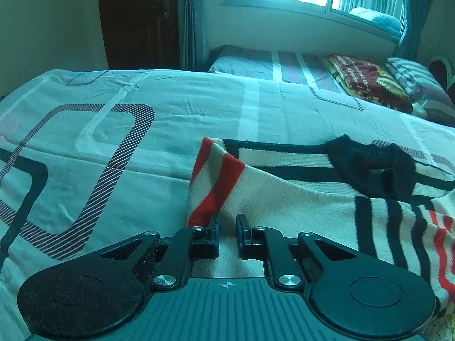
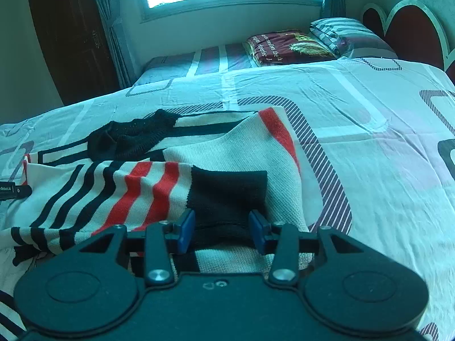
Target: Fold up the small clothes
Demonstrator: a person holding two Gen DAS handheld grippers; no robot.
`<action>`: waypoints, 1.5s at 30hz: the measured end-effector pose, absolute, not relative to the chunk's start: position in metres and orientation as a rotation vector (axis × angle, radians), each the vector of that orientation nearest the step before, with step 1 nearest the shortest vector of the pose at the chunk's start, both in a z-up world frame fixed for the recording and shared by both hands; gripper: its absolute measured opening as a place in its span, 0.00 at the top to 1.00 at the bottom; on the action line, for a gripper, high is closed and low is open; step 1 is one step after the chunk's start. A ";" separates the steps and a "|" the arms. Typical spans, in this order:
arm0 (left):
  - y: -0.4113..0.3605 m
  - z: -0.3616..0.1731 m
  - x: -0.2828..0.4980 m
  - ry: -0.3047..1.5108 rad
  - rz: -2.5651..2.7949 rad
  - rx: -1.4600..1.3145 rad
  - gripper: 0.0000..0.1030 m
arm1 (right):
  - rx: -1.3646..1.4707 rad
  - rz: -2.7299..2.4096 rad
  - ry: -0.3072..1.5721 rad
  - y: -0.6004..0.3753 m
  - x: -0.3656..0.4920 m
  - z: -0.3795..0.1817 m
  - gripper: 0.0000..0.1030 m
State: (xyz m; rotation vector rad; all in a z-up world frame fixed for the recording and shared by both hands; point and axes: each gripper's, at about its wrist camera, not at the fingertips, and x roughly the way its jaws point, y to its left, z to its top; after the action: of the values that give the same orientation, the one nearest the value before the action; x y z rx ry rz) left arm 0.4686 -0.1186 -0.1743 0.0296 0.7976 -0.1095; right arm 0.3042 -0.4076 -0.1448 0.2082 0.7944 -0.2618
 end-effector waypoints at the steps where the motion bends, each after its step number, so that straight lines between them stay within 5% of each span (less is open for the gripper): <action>1: -0.117 -0.174 0.462 0.790 -0.117 0.032 0.88 | 0.184 -0.260 0.809 -0.407 0.305 -0.149 0.61; 45: -0.111 -0.177 0.399 0.764 -0.139 0.106 0.88 | 0.028 -0.283 0.840 -0.397 0.298 -0.153 0.59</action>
State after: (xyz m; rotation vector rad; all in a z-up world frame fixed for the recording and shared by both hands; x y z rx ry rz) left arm 0.3985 -0.1109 -0.1772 0.1061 0.7641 -0.1390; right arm 0.2979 -0.3969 -0.1534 0.0285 0.8402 -0.2827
